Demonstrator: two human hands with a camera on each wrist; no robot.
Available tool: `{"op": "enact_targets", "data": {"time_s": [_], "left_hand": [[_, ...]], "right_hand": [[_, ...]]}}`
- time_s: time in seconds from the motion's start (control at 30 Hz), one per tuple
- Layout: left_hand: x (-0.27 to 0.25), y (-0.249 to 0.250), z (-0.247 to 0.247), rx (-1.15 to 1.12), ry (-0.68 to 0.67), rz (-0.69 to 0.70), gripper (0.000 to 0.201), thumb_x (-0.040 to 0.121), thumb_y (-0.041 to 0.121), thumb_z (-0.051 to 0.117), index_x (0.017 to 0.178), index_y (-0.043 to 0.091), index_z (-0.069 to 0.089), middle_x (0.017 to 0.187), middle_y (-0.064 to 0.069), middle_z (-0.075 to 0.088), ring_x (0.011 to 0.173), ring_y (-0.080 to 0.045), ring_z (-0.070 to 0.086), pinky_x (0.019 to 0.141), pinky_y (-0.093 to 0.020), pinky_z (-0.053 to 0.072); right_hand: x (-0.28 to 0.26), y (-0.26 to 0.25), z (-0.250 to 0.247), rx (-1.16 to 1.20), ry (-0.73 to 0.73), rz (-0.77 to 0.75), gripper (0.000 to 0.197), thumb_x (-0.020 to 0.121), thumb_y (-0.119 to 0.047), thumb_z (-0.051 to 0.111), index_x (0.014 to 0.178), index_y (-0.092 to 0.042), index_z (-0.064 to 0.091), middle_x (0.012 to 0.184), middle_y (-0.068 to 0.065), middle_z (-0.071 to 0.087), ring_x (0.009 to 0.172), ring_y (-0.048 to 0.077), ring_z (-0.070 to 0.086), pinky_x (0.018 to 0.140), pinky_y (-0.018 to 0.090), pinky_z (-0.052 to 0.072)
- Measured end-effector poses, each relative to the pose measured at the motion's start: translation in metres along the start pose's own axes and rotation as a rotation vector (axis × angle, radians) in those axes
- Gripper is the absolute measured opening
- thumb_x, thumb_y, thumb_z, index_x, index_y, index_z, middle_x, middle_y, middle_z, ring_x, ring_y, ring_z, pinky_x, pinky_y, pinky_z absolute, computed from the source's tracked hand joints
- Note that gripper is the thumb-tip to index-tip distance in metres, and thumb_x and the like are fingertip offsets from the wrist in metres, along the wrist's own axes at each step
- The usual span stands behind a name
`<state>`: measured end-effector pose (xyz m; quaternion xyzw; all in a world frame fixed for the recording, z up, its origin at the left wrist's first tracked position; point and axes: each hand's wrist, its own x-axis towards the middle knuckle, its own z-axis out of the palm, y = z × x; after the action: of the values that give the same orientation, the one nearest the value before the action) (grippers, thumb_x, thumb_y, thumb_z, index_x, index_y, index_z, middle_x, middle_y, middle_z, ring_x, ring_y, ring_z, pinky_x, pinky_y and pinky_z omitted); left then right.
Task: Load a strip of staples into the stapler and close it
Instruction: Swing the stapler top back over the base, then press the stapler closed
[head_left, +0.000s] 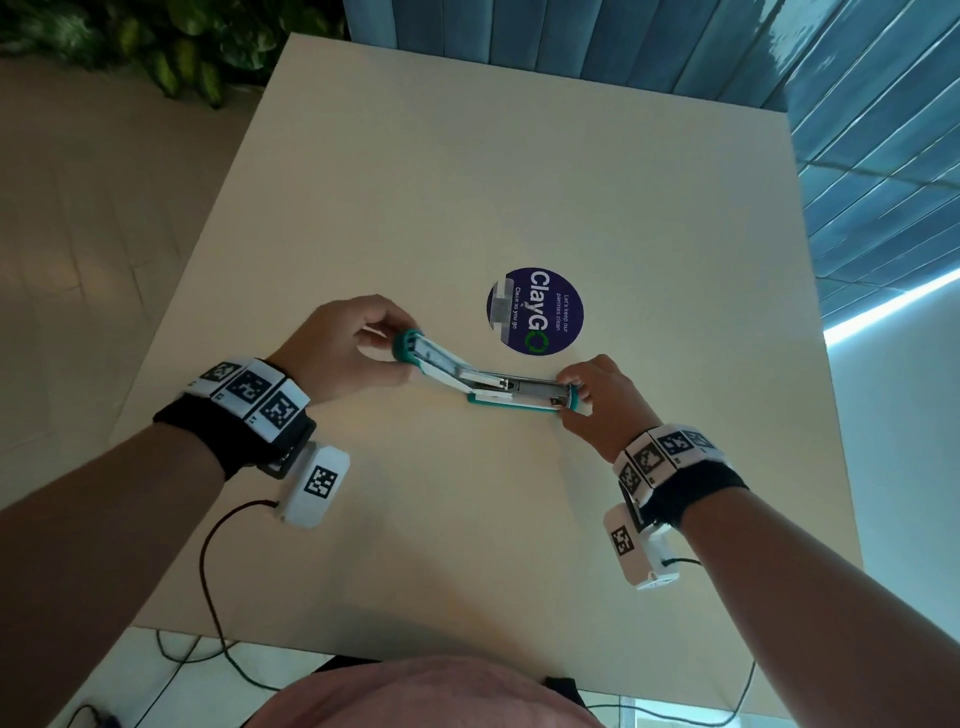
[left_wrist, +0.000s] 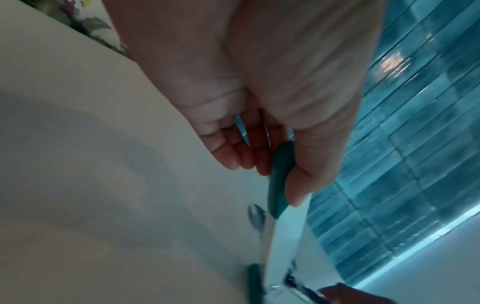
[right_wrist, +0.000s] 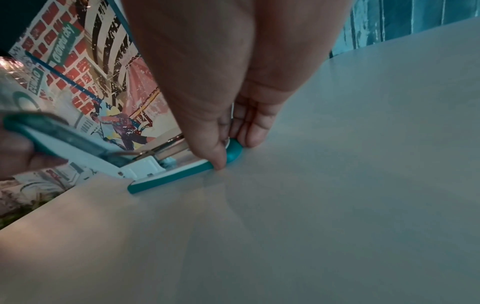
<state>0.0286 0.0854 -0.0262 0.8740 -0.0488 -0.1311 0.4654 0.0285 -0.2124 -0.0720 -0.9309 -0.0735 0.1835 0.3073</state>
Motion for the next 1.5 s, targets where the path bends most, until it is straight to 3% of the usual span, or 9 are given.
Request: {"op": "enact_targets", "data": {"time_s": [0.17, 0.3, 0.47, 0.63, 0.83, 1.07, 1.17, 1.3, 1.5], "left_hand": [[0.014, 0.038, 0.031, -0.021, -0.046, 0.13, 0.032, 0.066, 0.012, 0.078, 0.093, 0.024, 0.066, 0.088, 0.01, 0.067, 0.08, -0.006, 0.063, 0.077, -0.012, 0.05], [0.03, 0.051, 0.067, 0.105, -0.109, 0.266, 0.035, 0.068, 0.022, 0.076, 0.102, 0.02, 0.067, 0.092, 0.005, 0.063, 0.078, -0.003, 0.058, 0.075, -0.011, 0.046], [0.047, 0.049, 0.103, 0.377, -0.27, 0.315, 0.04, 0.077, 0.027, 0.068, 0.116, 0.017, 0.063, 0.103, -0.005, 0.059, 0.095, -0.018, 0.054, 0.084, -0.032, 0.046], [0.048, 0.047, 0.108, 0.414, -0.284, 0.346, 0.04, 0.08, 0.025, 0.067, 0.118, 0.015, 0.062, 0.104, -0.01, 0.06, 0.099, -0.024, 0.051, 0.085, -0.037, 0.046], [0.052, 0.05, 0.112, 0.509, -0.341, 0.327, 0.042, 0.081, 0.027, 0.065, 0.12, 0.012, 0.06, 0.107, -0.012, 0.058, 0.104, -0.026, 0.048, 0.085, -0.034, 0.041], [0.05, 0.046, 0.114, 0.465, -0.305, 0.326, 0.043, 0.08, 0.027, 0.066, 0.12, 0.012, 0.06, 0.107, -0.013, 0.057, 0.101, -0.027, 0.049, 0.086, -0.037, 0.042], [0.047, 0.04, 0.106, 0.38, -0.289, 0.276, 0.055, 0.073, 0.034, 0.072, 0.123, 0.017, 0.056, 0.112, -0.006, 0.055, 0.104, -0.016, 0.043, 0.093, -0.029, 0.037], [0.04, 0.025, 0.084, 0.412, -0.204, 0.145, 0.068, 0.066, 0.041, 0.076, 0.126, 0.02, 0.05, 0.122, -0.003, 0.051, 0.113, -0.019, 0.043, 0.099, -0.032, 0.037], [0.029, 0.013, 0.08, 0.458, -0.209, 0.11, 0.054, 0.077, 0.034, 0.068, 0.126, 0.017, 0.052, 0.117, -0.004, 0.056, 0.109, -0.021, 0.047, 0.092, -0.033, 0.04]], "right_hand": [[0.0, -0.001, 0.001, -0.051, -0.025, -0.023, 0.031, 0.077, -0.006, 0.064, 0.108, -0.009, 0.056, 0.108, 0.012, 0.051, 0.093, 0.024, 0.053, 0.088, 0.037, 0.049], [0.0, 0.0, 0.0, -0.066, -0.028, -0.03, 0.032, 0.078, -0.008, 0.064, 0.109, -0.009, 0.056, 0.109, 0.012, 0.052, 0.095, 0.025, 0.054, 0.09, 0.04, 0.049], [-0.003, 0.001, 0.0, -0.041, -0.022, -0.049, 0.03, 0.079, -0.012, 0.063, 0.108, -0.01, 0.057, 0.106, 0.01, 0.052, 0.09, 0.02, 0.053, 0.088, 0.039, 0.049], [-0.005, 0.003, 0.0, -0.026, -0.019, -0.07, 0.031, 0.08, -0.013, 0.064, 0.11, -0.011, 0.055, 0.108, 0.009, 0.051, 0.091, 0.019, 0.053, 0.089, 0.038, 0.049], [-0.006, 0.001, -0.001, -0.035, -0.021, -0.075, 0.033, 0.08, -0.013, 0.064, 0.111, -0.01, 0.055, 0.109, 0.01, 0.051, 0.092, 0.022, 0.054, 0.089, 0.038, 0.05], [-0.007, 0.0, 0.001, -0.042, -0.007, -0.077, 0.032, 0.08, -0.014, 0.064, 0.111, -0.01, 0.055, 0.109, 0.011, 0.052, 0.094, 0.024, 0.055, 0.088, 0.039, 0.05], [-0.008, 0.002, 0.003, -0.027, 0.013, -0.074, 0.033, 0.079, -0.012, 0.064, 0.111, -0.01, 0.055, 0.108, 0.01, 0.052, 0.095, 0.023, 0.055, 0.089, 0.037, 0.049], [-0.008, 0.003, 0.005, -0.04, 0.015, -0.062, 0.036, 0.08, -0.012, 0.062, 0.115, -0.011, 0.053, 0.111, 0.008, 0.052, 0.097, 0.022, 0.054, 0.09, 0.032, 0.048], [-0.01, 0.002, 0.007, -0.043, 0.033, -0.045, 0.038, 0.079, -0.01, 0.064, 0.115, -0.009, 0.053, 0.113, 0.01, 0.052, 0.097, 0.024, 0.055, 0.091, 0.035, 0.049]]}}
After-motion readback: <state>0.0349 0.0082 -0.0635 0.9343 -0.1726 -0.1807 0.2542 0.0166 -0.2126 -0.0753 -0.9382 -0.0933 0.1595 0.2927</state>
